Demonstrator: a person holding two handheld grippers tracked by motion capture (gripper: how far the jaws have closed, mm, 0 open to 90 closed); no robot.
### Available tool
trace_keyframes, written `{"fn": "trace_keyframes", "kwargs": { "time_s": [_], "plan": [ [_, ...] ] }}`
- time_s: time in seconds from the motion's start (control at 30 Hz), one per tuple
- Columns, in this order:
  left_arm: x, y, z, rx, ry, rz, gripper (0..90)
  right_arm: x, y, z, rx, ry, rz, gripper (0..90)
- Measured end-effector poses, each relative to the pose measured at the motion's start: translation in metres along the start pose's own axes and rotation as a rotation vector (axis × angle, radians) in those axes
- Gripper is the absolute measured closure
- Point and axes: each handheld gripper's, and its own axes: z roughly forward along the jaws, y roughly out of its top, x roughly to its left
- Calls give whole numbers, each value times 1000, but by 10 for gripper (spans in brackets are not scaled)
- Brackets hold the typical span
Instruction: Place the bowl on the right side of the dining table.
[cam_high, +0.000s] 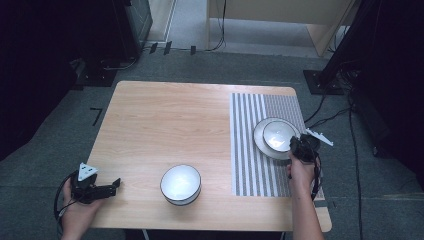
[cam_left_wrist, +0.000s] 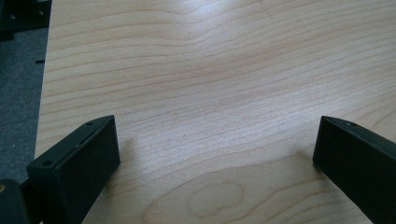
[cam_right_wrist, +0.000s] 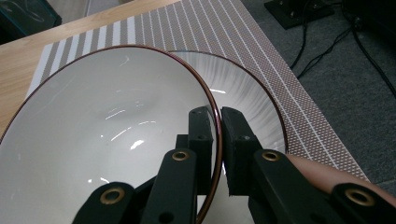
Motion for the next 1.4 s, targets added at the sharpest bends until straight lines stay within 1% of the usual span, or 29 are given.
{"fn": "trace_keyframes", "kwargs": {
  "time_s": [0.1,0.23,0.37,0.47,0.6,0.77,0.87,0.93,0.97,1.03,1.07,1.1,1.13,1.17,1.2,1.23,1.27,1.3,1.4],
  "plan": [
    [0,0,0,0,0,0,0,-2,1,2,7,-2,20,846],
    [0,0,0,1,0,1,0,-2,2,2,12,-15,24,846],
    [0,1,1,-2,1,-2,0,-5,3,4,20,-16,51,845],
    [0,1,1,-2,1,-2,0,-4,3,5,20,-15,54,842],
    [0,1,1,-2,1,-2,0,-4,4,6,14,2,62,833],
    [0,0,0,0,1,1,0,-3,6,8,9,2,69,824],
    [0,-1,0,-2,-2,1,0,-2,7,9,15,-3,67,823],
    [0,-1,0,-2,-2,1,0,-3,7,9,15,6,72,812],
    [0,-1,0,-2,-2,1,0,-3,6,9,11,15,79,777],
    [0,-1,0,-2,-2,1,0,-5,5,8,-5,49,82,677],
    [0,-1,0,-2,-2,1,0,-6,4,7,-28,74,82,617],
    [0,-1,0,-2,-2,2,0,-6,4,7,-44,101,74,493],
    [0,-1,0,-2,-2,2,0,-5,4,7,-49,93,59,363],
    [0,-1,0,-2,-2,1,0,-3,3,8,-46,80,33,267],
    [0,-1,0,-2,-2,1,0,-2,3,8,-50,68,16,230],
    [0,-1,0,-2,-2,2,0,-1,3,7,-55,62,10,209],
    [0,-1,0,-2,-2,1,0,-1,3,7,-65,71,14,167],
    [0,-1,0,-2,-2,1,0,-2,3,6,-80,73,20,147],
    [0,-1,0,-2,-2,1,0,-4,3,2,-126,75,24,129]
  ]
}}
